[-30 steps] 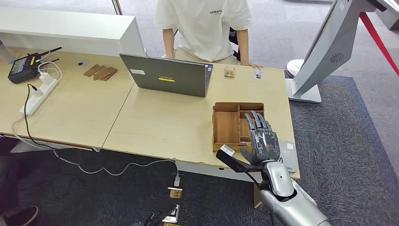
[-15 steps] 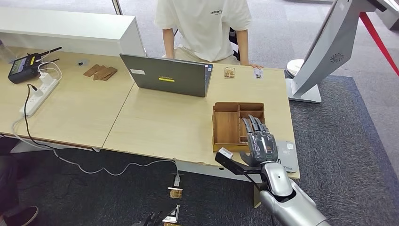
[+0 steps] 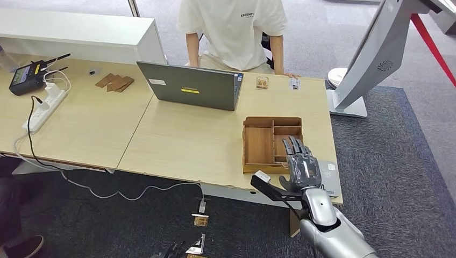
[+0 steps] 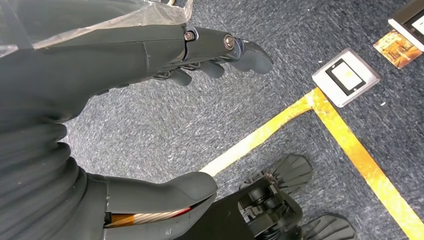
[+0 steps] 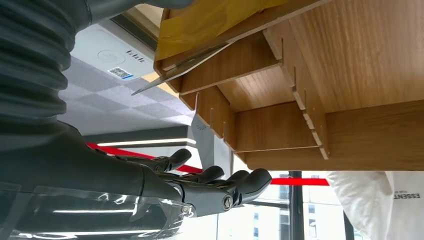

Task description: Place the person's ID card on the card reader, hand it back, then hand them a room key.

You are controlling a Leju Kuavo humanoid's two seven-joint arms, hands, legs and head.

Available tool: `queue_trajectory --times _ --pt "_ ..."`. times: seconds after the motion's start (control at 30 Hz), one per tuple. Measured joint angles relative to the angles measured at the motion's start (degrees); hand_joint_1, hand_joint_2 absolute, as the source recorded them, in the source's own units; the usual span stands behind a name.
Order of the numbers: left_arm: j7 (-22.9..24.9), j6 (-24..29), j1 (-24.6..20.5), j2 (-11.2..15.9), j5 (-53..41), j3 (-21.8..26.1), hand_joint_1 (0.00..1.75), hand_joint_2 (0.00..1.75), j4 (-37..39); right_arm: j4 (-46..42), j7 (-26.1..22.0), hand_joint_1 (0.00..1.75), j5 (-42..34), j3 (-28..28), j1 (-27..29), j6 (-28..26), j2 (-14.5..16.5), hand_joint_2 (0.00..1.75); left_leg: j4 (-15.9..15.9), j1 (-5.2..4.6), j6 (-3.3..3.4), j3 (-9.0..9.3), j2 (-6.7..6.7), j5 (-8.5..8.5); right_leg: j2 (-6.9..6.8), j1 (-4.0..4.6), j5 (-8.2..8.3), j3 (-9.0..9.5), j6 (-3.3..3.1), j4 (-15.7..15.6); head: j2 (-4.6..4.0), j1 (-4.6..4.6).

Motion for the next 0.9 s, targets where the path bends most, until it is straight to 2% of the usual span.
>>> queue_trajectory --times 0.3,0.9 --pt "0.3 0.2 0.1 0.0 -0.2 0.0 0.00 1.75 0.0 0.8 2.4 0.00 1.1 -0.5 -0.2 -2.9 -0.7 1.75 0.0 0.00 0.00 -0.01 0.00 0.00 0.00 0.00 0.00 0.01 0.00 0.0 0.00 0.00" --pt "-0.1 1.0 0.4 0.0 0.5 1.0 0.00 1.75 0.0 5.1 0.9 0.00 -0.8 -1.5 -1.9 -6.4 -0.8 1.75 0.0 0.00 0.00 -0.02 -0.01 0.00 0.00 0.00 0.00 0.01 0.00 0.0 0.00 0.00"
